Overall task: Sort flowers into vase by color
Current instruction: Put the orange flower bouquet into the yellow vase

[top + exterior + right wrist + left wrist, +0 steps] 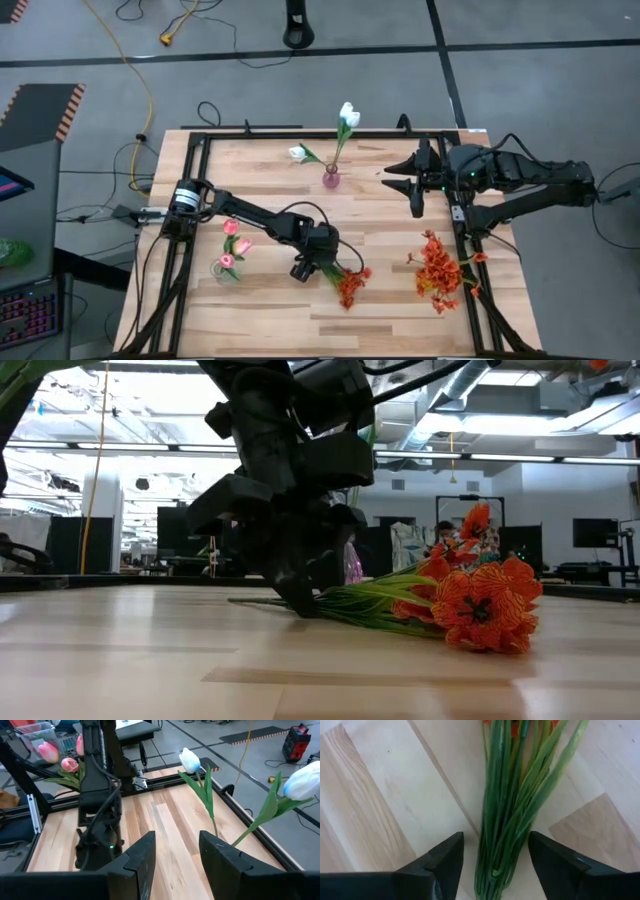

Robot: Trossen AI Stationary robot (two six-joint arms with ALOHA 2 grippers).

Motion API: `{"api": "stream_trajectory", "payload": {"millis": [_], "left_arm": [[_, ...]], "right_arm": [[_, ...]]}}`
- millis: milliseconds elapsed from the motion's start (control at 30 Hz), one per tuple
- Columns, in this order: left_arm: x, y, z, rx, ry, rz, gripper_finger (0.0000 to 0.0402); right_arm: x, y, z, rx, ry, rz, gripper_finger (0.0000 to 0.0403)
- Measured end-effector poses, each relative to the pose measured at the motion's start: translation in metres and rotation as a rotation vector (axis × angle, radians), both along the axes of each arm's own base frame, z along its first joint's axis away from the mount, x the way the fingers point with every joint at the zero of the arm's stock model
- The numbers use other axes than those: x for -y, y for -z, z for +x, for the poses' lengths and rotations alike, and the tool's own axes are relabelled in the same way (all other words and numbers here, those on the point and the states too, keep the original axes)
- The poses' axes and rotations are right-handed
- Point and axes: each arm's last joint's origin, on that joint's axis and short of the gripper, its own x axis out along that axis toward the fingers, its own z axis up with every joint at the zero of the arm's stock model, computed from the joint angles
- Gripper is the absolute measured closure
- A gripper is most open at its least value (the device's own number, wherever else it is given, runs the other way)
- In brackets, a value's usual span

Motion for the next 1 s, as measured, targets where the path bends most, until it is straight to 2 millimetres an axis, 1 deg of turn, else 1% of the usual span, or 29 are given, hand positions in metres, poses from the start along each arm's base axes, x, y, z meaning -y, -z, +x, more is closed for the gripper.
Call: {"api": "stream_trajectory", "payload": {"millis": [67, 133, 433, 500, 633, 767, 867, 1000], "left_arm": [[0.002, 0.0, 0.0, -0.001, 0.001, 0.005, 0.0208], [0.003, 0.0, -0.001, -0.001, 0.004, 0.004, 0.0235], [0.003, 0.001, 0.003, 0.016, -0.067, -0.057, 0.0384], [0.002, 0.0, 0.004, 0.013, -0.098, -0.075, 0.0391], [-0.001, -0.005, 0.009, 0.019, -0.148, -0.103, 0.0388], [-0.006, -0.019, 0.021, 0.065, -0.181, -0.156, 0.0396], [-0.012, -0.032, 0.03, 0.112, -0.2, -0.187, 0.0397], [-0.021, -0.049, 0.041, 0.176, -0.234, -0.207, 0.0399]], "right_arm": [[0.0, 0.0, 0.0, 0.002, 0.0, 0.0, 0.0226], [0.0, 0.0, -0.001, 0.003, 0.0, 0.0, 0.0226], [0.0, -0.001, -0.002, 0.006, 0.002, 0.0, 0.0226], [0.0, -0.001, -0.002, 0.006, 0.002, -0.001, 0.0226], [0.001, -0.003, -0.005, 0.009, -0.011, -0.039, 0.0226], [0.001, -0.006, -0.014, 0.018, -0.019, -0.065, 0.0226], [0.002, -0.006, -0.026, 0.003, -0.02, -0.066, 0.0226], [0.002, -0.004, -0.045, -0.041, -0.021, -0.066, 0.0226]]}}
